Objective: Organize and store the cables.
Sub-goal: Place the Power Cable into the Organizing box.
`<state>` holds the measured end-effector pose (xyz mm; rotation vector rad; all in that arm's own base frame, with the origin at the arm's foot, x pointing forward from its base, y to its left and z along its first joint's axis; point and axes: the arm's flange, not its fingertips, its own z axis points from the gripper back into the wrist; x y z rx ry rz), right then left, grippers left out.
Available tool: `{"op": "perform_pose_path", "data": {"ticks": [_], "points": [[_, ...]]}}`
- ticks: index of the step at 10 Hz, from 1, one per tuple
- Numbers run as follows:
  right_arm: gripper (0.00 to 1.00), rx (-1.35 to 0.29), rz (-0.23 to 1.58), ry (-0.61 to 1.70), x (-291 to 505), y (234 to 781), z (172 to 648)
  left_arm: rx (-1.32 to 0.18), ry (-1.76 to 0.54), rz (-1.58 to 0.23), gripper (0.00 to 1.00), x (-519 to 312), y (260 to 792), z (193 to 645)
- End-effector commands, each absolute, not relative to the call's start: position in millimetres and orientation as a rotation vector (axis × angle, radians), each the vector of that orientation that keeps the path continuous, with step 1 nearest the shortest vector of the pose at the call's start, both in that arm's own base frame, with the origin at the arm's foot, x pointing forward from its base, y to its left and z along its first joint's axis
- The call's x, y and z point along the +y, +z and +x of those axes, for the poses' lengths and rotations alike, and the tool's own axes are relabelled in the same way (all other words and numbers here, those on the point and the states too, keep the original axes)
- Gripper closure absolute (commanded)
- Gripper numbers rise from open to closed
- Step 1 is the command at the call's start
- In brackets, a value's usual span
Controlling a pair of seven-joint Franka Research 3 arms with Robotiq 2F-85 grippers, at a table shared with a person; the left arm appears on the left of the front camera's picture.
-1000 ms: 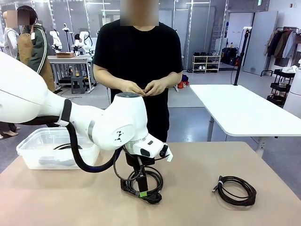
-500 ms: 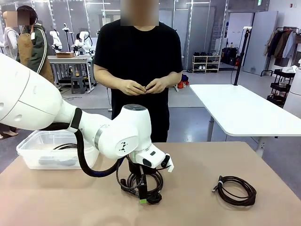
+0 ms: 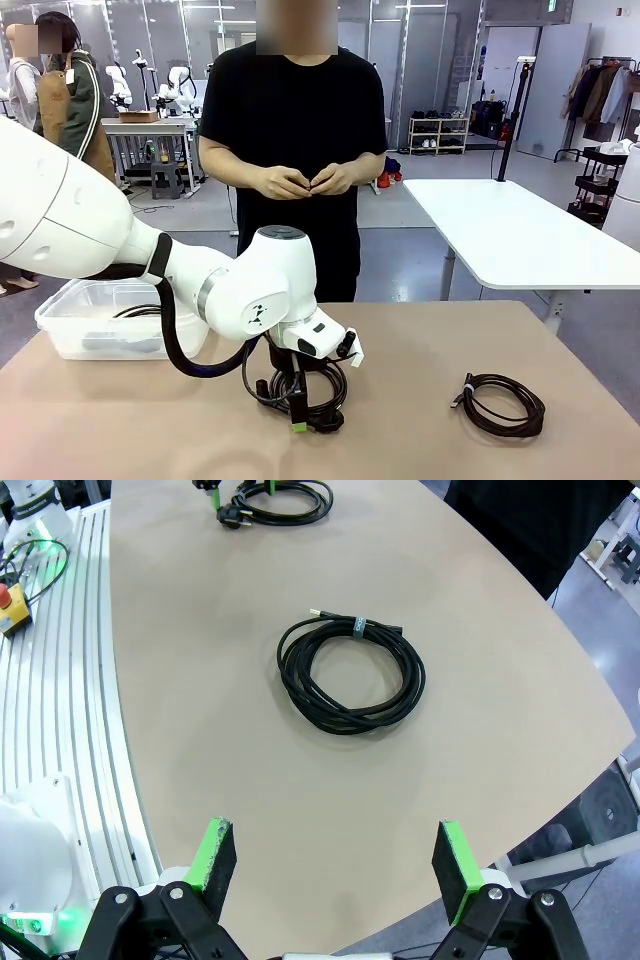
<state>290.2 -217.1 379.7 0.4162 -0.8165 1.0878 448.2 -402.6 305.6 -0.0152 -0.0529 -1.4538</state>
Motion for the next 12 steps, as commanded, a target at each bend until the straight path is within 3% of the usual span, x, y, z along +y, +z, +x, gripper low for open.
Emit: {"op": "perform_pose_path", "data": {"ticks": [1, 3, 4, 5, 6, 7, 10, 12], "points": [[0.0, -0.825, 0.419, 1.071, -216.9, 379.4, 292.1, -0.071, -1.481, -0.02, 0.0, -398.0, 301.0, 447.5], [0.0, -0.825, 0.419, 1.071, -216.9, 379.4, 292.1, -0.054, -1.481, -0.022, 0.0, -394.9, 303.3, 446.6], [0.0, -0.825, 0.419, 1.071, -216.9, 379.4, 292.1, -0.051, -1.485, -0.021, 0.22, -394.0, 302.9, 447.1], [0.0, -0.825, 0.419, 1.071, -216.9, 379.4, 292.1, -0.055, -1.486, -0.022, 0.56, -394.1, 302.8, 447.8], [0.0, -0.825, 0.419, 1.071, -216.9, 379.4, 292.1, -0.054, -1.486, -0.022, 0.82, -393.5, 303.4, 447.4], [0.0, -0.825, 0.419, 1.071, -216.9, 379.4, 292.1, -0.052, -1.481, -0.018, 1.0, -390.8, 303.2, 447.3], [0.0, -0.825, 0.419, 1.071, -216.9, 379.4, 292.1, -0.058, -1.471, -0.028, 0.96, -387.4, 304.9, 445.5], [0.0, -0.825, 0.419, 1.071, -216.9, 379.4, 292.1, -0.065, -1.455, -0.039, 1.0, -379.8, 311.7, 441.9]]}}
